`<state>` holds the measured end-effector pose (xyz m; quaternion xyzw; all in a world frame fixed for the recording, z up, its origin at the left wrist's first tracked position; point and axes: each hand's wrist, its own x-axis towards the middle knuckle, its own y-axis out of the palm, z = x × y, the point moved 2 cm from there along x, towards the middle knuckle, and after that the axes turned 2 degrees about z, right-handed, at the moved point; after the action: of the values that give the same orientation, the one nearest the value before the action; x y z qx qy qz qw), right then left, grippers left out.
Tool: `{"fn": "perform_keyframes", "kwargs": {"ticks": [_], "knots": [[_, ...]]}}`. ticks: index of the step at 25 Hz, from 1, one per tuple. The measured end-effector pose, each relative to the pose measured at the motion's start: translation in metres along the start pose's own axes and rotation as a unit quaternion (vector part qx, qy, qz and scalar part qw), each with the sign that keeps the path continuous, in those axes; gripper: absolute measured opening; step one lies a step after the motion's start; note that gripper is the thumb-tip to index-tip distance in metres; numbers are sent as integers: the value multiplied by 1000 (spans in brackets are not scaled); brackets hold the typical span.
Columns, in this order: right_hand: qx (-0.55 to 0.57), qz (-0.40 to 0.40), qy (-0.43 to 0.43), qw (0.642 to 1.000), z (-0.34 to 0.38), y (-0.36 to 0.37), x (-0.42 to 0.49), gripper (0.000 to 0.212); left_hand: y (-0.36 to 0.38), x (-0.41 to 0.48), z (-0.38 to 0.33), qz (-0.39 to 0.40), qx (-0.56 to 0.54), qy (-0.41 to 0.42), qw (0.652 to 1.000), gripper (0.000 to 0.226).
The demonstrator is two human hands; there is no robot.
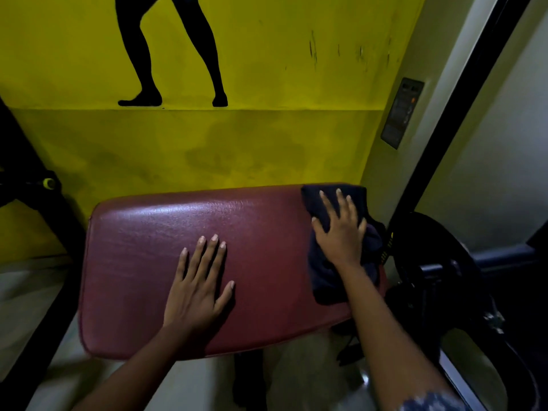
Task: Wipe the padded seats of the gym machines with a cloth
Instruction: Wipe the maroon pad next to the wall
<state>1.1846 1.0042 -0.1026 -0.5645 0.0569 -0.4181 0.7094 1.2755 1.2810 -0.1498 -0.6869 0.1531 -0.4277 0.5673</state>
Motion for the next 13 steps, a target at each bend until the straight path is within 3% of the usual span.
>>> {"fn": "perform_keyframes", "kwargs": {"ticks": [2,5,6,10,13], "knots": [[3,-13,6,1000,16,17,-55,61,1,1,-5,15,-15,-20,1000,68],[-20,9,-75,997,13,27,-109,62,1,21,-33,23,-34,5,999,67],[-23,24,-90,995,-3,23,-104,61,2,34,-47,29,-36,31,998,66],[-26,10,-9,1000,-53,-1,-42,61,8,91,-95,24,0,106,994,66],[-34,11,-54,998,-46,-5,13,59,16,97,-108,24,23,101,994,68]]}}
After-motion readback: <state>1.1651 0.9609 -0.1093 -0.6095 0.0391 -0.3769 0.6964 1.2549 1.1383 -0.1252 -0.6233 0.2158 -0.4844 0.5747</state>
